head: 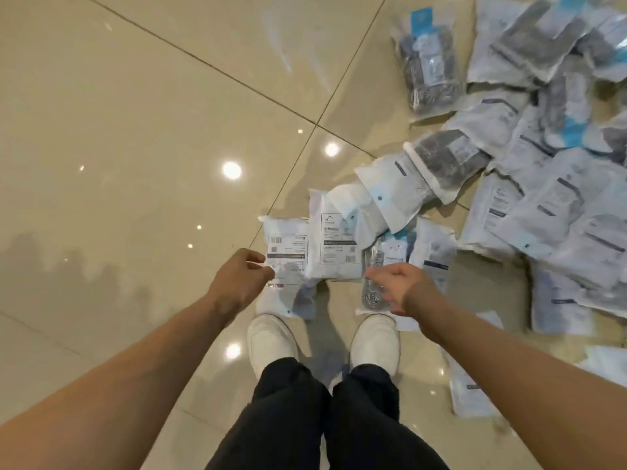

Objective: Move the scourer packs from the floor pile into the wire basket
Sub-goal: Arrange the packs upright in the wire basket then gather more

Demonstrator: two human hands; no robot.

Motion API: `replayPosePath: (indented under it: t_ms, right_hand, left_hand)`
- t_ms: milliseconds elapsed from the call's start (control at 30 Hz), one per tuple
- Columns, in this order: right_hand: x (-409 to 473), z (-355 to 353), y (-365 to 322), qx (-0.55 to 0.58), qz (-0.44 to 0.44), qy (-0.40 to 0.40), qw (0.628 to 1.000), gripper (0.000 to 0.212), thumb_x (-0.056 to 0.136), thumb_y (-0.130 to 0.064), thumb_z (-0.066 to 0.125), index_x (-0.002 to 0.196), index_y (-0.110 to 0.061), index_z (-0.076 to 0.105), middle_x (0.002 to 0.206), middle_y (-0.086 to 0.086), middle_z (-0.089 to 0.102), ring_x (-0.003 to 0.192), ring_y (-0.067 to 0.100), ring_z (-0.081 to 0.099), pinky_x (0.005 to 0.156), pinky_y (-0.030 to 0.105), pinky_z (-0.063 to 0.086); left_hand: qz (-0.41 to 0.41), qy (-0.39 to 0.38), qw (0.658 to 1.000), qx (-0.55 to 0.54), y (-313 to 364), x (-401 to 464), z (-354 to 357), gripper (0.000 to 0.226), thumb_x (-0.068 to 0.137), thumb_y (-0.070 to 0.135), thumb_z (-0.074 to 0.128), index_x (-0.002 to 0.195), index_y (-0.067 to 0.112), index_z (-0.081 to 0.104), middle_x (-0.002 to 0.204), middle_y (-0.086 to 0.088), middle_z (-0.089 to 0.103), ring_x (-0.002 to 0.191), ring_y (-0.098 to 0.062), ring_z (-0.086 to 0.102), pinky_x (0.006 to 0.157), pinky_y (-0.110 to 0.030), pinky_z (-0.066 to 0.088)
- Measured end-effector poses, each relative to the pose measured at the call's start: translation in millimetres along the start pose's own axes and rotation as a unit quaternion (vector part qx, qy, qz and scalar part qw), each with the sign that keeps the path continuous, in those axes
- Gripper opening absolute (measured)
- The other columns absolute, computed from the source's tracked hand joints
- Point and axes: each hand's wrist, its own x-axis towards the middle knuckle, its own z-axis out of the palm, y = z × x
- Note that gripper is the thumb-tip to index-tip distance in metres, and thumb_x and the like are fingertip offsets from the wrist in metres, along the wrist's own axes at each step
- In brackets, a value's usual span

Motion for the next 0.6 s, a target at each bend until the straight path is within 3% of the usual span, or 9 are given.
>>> replayPosePath:
  t_ms: [67, 133, 200, 267, 333, 433, 533, 600]
  right_hand:
    - [40.8, 19.5, 3.8, 0.013, 0.008, -0.001, 1.000, 0.082, 0.062, -0.068, 0.085, 0.126, -0.020, 0.068, 0.128, 0.002, 0.069, 0.113, 0.024, 0.066, 0.107, 0.046, 0.054]
    - [71.0, 34.7, 5.6, 0.004, 0.008, -0.010, 1.000, 0.070, 0.083, -0.054, 0.083, 0.137, -0.017, 0.060, 0.124, 0.002, 0.063, 0.117, 0.025, 0.060, 0.109, 0.039, 0.048]
    - [91.8, 44.3, 6.3, 0.013, 0.007, -0.003, 1.000, 0.043, 0.091, -0.040, 0.080, 0.123, -0.019, 0.061, 0.103, -0.005, 0.059, 0.108, 0.020, 0.055, 0.098, 0.029, 0.044]
    - [110.9, 55.8, 8.1, 0.019, -0.004, 0.034, 0.999, 0.028, 0.091, -0.034, 0.082, 0.103, -0.024, 0.059, 0.094, -0.012, 0.060, 0.101, 0.015, 0.056, 0.082, 0.020, 0.044]
    - [124.7, 69.7, 13.8, 0.021, -0.021, 0.076, 0.997, 0.046, 0.080, -0.044, 0.088, 0.111, -0.021, 0.064, 0.106, -0.011, 0.070, 0.099, 0.014, 0.064, 0.075, 0.017, 0.048]
    - [134.1, 90.5, 15.7, 0.006, -0.017, 0.146, 0.989, 0.093, 0.056, -0.073, 0.083, 0.130, -0.022, 0.059, 0.125, -0.001, 0.069, 0.118, 0.026, 0.065, 0.101, 0.042, 0.055]
    - [134.9, 100.5, 3.1, -0.031, 0.036, 0.189, 0.981, 0.111, 0.066, -0.070, 0.085, 0.149, -0.011, 0.039, 0.147, 0.012, 0.053, 0.136, 0.036, 0.050, 0.114, 0.051, 0.044]
    - [135.6, 98.0, 0.0, -0.026, 0.063, 0.192, 0.979, 0.117, 0.064, -0.067, 0.089, 0.150, -0.011, 0.035, 0.149, 0.012, 0.053, 0.135, 0.038, 0.050, 0.113, 0.053, 0.045]
  left_hand:
    - [0.013, 0.020, 0.999, 0.023, -13.1, 39.3, 21.4, 0.053, 0.093, 0.022, 0.073, 0.141, 0.014, 0.053, 0.130, -0.005, 0.062, 0.110, -0.023, 0.061, 0.088, -0.033, 0.046]
    - [0.019, 0.041, 0.999, 0.028, -25.1, 67.6, 39.4, 0.072, 0.091, 0.022, 0.078, 0.153, 0.011, 0.043, 0.147, -0.012, 0.054, 0.126, -0.029, 0.057, 0.096, -0.036, 0.048]
    - [0.003, 0.066, 0.997, 0.028, -37.8, 86.3, 50.2, 0.088, 0.087, 0.022, 0.083, 0.159, 0.008, 0.034, 0.156, -0.016, 0.047, 0.135, -0.036, 0.053, 0.103, -0.044, 0.049]
    - [-0.022, 0.077, 0.996, 0.029, -52.2, 104.8, 56.5, 0.087, 0.083, 0.025, 0.086, 0.154, 0.008, 0.038, 0.148, -0.018, 0.053, 0.126, -0.036, 0.059, 0.098, -0.046, 0.052]
    - [-0.026, 0.074, 0.996, 0.042, -64.5, 119.4, 60.1, 0.070, 0.078, 0.033, 0.090, 0.132, 0.013, 0.051, 0.128, -0.014, 0.062, 0.108, -0.030, 0.065, 0.090, -0.045, 0.058]
    - [-0.021, 0.060, 0.996, 0.059, -80.8, 136.8, 61.5, 0.075, 0.069, 0.049, 0.092, 0.126, 0.015, 0.056, 0.120, -0.003, 0.065, 0.103, -0.023, 0.067, 0.091, -0.045, 0.060]
    - [-0.023, 0.008, 0.999, 0.040, -81.0, 137.6, 65.1, 0.075, 0.058, 0.058, 0.092, 0.119, 0.021, 0.070, 0.108, 0.009, 0.078, 0.099, -0.013, 0.074, 0.087, -0.034, 0.061]
    - [-0.027, 0.008, 0.999, 0.039, -73.6, 130.8, 67.6, 0.047, 0.069, 0.040, 0.092, 0.108, 0.019, 0.077, 0.097, 0.006, 0.080, 0.090, -0.015, 0.075, 0.074, -0.028, 0.058]
